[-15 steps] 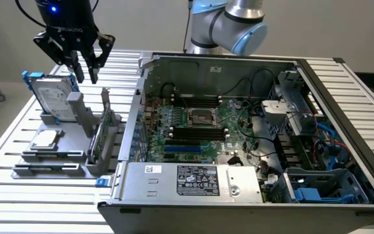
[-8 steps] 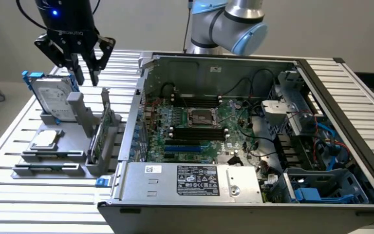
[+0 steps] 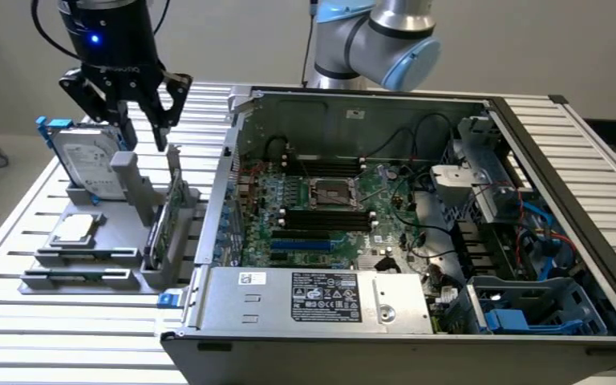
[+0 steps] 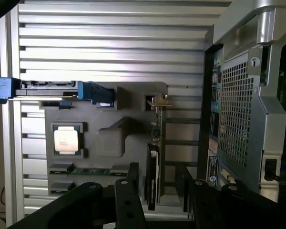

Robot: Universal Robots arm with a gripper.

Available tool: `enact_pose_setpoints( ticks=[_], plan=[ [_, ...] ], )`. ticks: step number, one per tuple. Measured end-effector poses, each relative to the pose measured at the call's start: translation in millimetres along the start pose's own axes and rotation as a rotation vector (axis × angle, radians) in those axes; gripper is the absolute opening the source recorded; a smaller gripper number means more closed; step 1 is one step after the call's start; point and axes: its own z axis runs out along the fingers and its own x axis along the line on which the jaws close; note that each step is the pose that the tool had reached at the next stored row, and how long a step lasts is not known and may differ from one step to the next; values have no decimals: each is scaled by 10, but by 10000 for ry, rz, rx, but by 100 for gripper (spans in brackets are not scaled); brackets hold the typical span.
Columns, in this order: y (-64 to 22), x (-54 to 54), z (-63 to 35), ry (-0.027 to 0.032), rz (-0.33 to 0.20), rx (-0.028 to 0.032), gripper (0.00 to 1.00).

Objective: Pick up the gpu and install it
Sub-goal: 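Pick up the gpu and move the gpu toward the slot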

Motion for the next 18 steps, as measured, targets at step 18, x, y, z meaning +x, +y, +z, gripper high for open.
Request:
enact_pose_setpoints(
  ticks=[18],
  plan=[
    [-540, -19, 320, 64, -1, -1, 44]
  ],
)
